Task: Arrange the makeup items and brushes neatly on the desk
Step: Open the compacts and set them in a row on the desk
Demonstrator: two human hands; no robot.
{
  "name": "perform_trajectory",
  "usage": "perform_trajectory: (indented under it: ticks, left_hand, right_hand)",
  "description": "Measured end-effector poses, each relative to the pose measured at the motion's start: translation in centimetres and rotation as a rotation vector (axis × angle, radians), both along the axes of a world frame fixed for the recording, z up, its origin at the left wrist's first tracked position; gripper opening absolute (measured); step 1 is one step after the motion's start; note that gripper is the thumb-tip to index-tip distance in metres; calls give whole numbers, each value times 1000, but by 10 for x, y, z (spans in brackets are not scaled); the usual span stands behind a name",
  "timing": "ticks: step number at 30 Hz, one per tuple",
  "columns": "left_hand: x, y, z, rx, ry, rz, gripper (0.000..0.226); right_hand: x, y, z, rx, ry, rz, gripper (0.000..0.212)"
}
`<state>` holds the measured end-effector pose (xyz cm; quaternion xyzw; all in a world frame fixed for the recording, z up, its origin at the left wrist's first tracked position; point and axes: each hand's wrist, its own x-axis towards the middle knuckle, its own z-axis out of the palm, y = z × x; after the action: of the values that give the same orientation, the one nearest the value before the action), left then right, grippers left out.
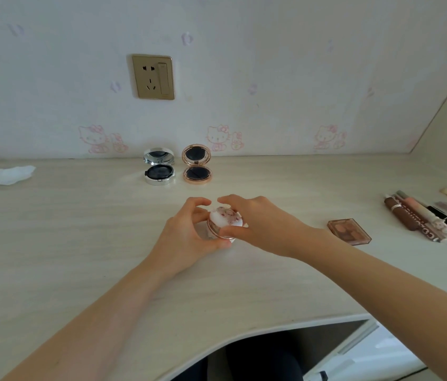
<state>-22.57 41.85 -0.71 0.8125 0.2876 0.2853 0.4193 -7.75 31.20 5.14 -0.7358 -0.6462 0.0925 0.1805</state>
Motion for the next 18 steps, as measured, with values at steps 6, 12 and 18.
perform_trajectory:
  ticks: [6, 12, 18]
  left_hand:
    - [0, 1, -3, -2, 95, 17, 76]
    - [3, 5, -8, 47, 179, -32, 88]
    - [3, 7, -9, 31, 180, -40, 101]
  right_hand:
    - [-2, 6, -3, 11, -106, -21, 45]
    - [-1, 10, -3, -74, -239, 10, 41]
    - [2, 13, 5, -140, -121, 30, 37]
